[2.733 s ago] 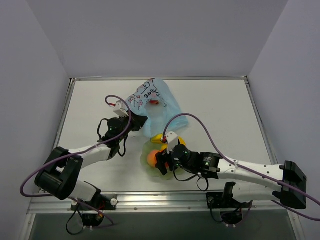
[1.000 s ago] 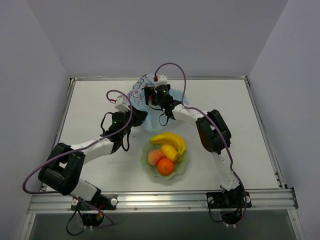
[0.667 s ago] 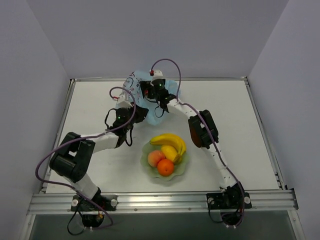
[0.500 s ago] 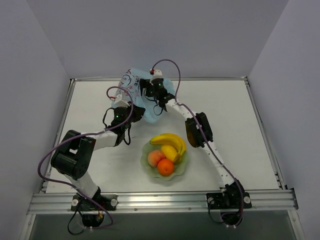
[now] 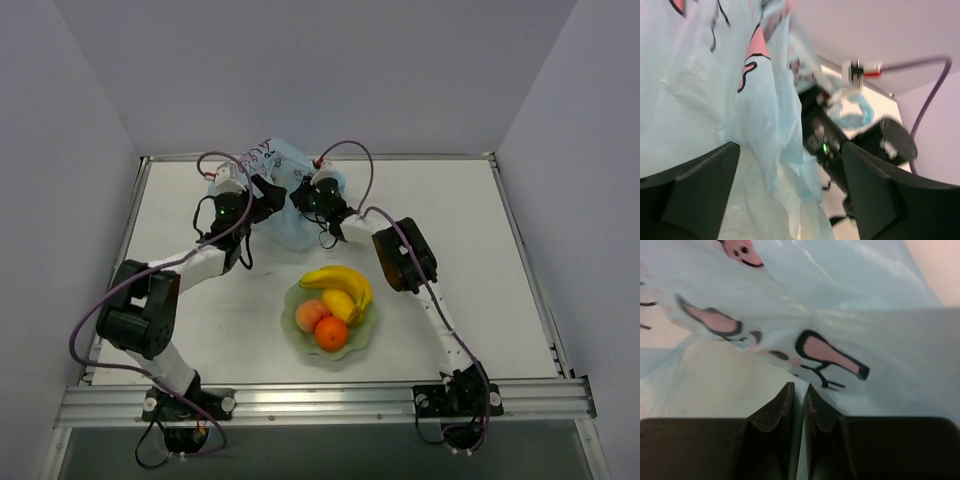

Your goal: Take the fake fruits out of the plastic bag

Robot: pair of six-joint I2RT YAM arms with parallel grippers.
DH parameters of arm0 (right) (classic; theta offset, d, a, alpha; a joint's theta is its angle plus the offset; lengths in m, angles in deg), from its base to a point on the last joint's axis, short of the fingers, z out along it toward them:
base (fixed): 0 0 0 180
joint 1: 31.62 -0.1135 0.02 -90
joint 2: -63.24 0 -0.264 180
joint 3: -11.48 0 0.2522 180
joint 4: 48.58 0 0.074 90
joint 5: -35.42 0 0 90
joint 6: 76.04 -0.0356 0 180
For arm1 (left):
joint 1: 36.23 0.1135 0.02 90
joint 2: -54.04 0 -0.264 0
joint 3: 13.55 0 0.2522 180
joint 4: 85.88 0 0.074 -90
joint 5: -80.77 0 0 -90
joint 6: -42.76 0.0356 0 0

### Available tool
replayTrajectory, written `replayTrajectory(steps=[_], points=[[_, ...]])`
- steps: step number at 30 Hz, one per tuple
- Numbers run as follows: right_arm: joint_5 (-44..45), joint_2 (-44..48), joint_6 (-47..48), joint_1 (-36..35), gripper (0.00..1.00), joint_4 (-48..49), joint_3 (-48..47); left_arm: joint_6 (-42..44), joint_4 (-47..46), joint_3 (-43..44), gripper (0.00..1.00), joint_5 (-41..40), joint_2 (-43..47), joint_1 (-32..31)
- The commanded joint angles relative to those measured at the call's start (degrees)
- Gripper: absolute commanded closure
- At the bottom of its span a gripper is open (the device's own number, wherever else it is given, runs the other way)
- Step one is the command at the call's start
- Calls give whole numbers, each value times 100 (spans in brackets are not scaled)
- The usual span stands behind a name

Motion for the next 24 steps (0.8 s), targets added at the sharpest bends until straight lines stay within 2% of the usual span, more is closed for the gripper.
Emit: replayTrajectory(steps=[1,5,8,11,12,14,15,16,19,20,21,24], points=[[-387,948,-20,224,92,970,782,566,541,909,14,-404,818,189],[-678,1317,-82,373,95,1040,1266,884,1777,1549,12,-1090,1161,434],[-871,1537,-38,418,97,996,1539,682,2080,1964,12,-688,995,926],[-1029,1809,24,418,99,1005,1812,786,2571,2595,12,-231,513,1304],[-1056,1889,33,426,99,1109,2074,926,2677,2851,12,-81,59,1366],[-1091,2143,41,418,99,1224,2348,1129,3159,3474,12,611,-497,1568],[-1100,2206,76,426,99,1277,2584,1173,3179,4008,12,962,-1056,1630],[-1091,2276,94,426,98,1286,2691,1182,3205,4248,12,1706,-1332,1683],[-1074,2496,217,453,98,1207,2946,1086,3425,5347,11,2887,-2430,1824],[-1083,2548,243,453,98,1172,2982,921,3486,5584,11,3509,-2677,1824],[-1091,2566,278,453,98,1120,2999,832,3487,5804,10,3793,-3106,1832],[-1083,2619,358,444,98,1040,3096,752,3706,6315,7,4182,-3557,1833]])
